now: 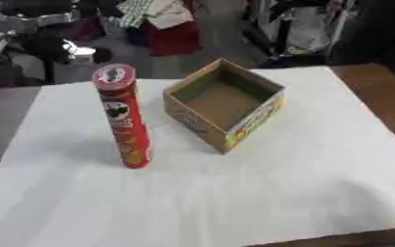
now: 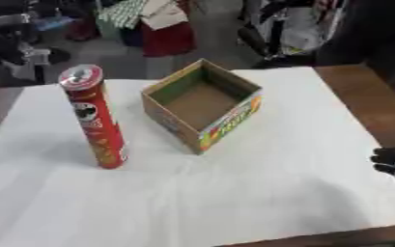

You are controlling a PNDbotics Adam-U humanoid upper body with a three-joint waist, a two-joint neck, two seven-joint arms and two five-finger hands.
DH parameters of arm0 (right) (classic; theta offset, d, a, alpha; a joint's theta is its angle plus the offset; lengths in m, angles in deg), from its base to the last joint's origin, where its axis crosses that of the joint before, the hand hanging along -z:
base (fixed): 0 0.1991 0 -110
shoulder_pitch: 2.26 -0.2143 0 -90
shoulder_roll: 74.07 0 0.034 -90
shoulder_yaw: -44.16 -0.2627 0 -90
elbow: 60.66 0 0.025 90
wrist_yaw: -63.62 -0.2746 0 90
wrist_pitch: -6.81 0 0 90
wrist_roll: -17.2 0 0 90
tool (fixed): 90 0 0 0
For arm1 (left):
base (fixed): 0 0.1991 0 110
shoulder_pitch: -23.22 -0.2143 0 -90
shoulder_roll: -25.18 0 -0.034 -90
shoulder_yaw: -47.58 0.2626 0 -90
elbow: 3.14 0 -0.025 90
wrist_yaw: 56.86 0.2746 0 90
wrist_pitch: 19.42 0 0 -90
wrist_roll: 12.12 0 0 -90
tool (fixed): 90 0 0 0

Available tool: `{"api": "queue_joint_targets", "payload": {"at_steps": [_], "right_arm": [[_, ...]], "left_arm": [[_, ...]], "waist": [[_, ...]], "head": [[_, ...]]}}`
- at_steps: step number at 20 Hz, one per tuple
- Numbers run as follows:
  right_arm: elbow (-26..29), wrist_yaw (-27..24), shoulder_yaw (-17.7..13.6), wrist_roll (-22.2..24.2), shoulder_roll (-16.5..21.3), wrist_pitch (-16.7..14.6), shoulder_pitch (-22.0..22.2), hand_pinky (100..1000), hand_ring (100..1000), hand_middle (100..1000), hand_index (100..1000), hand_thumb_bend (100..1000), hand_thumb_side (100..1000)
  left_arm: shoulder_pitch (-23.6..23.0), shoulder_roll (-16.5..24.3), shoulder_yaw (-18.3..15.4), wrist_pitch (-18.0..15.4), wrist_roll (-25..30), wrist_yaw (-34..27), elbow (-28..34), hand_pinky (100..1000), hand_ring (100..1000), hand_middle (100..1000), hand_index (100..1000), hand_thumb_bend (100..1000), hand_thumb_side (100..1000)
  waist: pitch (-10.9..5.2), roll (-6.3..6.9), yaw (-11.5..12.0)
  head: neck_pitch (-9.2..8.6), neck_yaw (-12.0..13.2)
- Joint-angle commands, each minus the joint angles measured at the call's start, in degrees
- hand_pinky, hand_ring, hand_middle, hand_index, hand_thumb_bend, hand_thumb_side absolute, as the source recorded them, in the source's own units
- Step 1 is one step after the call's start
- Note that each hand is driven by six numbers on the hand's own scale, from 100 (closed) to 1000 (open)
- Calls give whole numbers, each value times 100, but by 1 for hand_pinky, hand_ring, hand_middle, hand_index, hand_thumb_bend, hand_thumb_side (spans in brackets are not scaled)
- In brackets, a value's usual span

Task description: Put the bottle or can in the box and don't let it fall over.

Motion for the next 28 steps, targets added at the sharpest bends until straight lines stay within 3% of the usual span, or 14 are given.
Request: {"api": "queue_joint_targets", "payload": {"at_steps": [1,13,28], "right_arm": [[66,-44,-15,16,74,-22,-66,755,734,680,1000,100,813],[67,-54,-12,30,51,-21,-77,755,734,679,1000,100,815],[70,-58,-25,28,41,-16,-73,755,733,678,1000,100,817]], "left_arm": [[141,-1,-21,-146,-241,238,-95,942,923,925,1000,413,1000],[32,-198,135,-393,-455,351,-414,942,923,929,1000,485,1000],[-183,-304,356,-568,-226,440,-468,948,926,932,1000,469,1000]], "waist": [[-26,-23,-7],[-4,-30,-69],[5,-35,-66]], "head": [[-81,-18],[-107,-23],[-93,-51]]}}
